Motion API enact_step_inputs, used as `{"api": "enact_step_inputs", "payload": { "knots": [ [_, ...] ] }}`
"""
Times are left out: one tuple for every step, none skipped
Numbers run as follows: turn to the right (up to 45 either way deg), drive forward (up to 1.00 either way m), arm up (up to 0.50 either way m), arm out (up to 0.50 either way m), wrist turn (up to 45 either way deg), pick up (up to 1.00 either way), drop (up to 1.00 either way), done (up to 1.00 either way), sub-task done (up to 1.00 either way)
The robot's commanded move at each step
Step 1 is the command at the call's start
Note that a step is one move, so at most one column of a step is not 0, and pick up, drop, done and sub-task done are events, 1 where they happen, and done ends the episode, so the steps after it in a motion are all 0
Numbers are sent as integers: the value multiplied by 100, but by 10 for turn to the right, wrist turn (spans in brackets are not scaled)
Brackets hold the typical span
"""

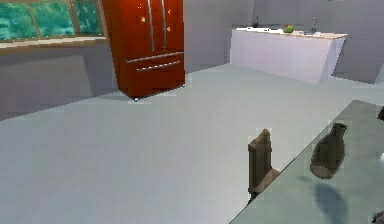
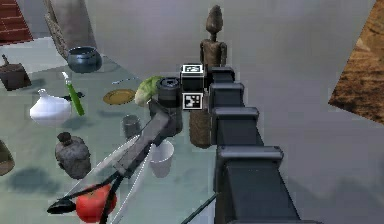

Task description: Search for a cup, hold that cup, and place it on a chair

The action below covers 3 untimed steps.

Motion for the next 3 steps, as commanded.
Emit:
{"api": "enact_step_inputs", "payload": {
  "knots": [
    [0, 0, 0, 0, 450, 0, 0, 0, 0],
    [0, 0, 0, 0, 450, 0, 0, 0, 0],
    [0, 0, 0, 0, 210, 0, 0, 0, 0]
  ]
}}
